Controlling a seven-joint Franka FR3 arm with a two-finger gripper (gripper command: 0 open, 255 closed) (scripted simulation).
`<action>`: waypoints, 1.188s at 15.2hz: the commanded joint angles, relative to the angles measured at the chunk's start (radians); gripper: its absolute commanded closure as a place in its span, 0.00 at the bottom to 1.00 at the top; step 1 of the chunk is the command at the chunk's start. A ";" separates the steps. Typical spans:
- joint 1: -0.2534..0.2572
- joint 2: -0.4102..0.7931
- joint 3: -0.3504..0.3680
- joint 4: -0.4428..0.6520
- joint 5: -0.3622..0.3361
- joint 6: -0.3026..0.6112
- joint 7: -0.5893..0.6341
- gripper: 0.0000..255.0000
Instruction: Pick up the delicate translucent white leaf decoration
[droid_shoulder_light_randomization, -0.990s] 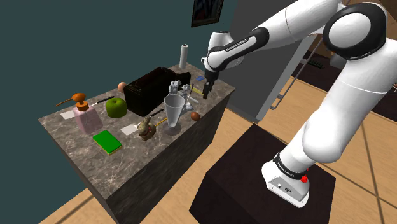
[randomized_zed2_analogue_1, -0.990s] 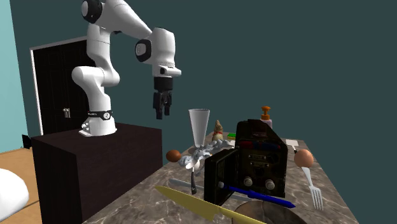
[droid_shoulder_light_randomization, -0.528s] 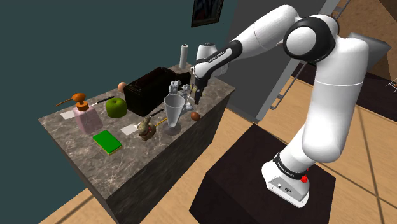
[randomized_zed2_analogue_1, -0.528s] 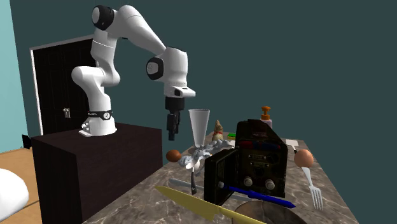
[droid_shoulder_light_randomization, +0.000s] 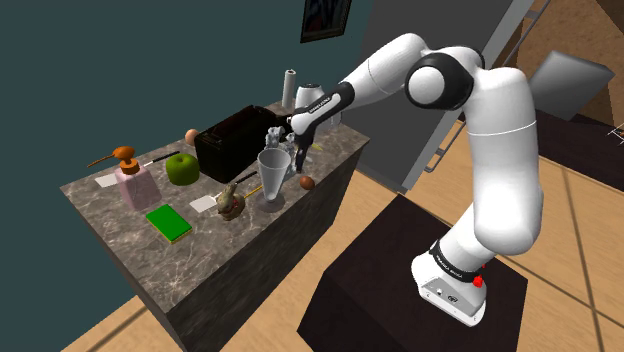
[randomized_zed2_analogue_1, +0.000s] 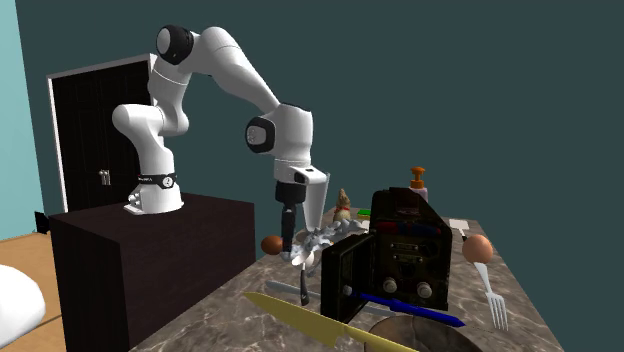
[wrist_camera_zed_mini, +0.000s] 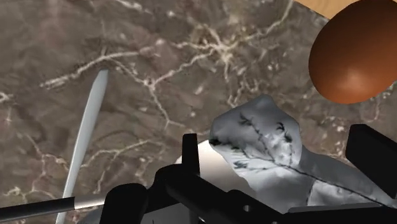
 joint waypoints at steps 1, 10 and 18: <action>-0.002 0.025 0.002 0.012 0.001 0.013 -0.003 0.00; -0.005 0.068 0.005 0.027 0.005 0.041 -0.005 1.00; -0.004 0.042 0.003 0.017 0.003 0.025 -0.004 1.00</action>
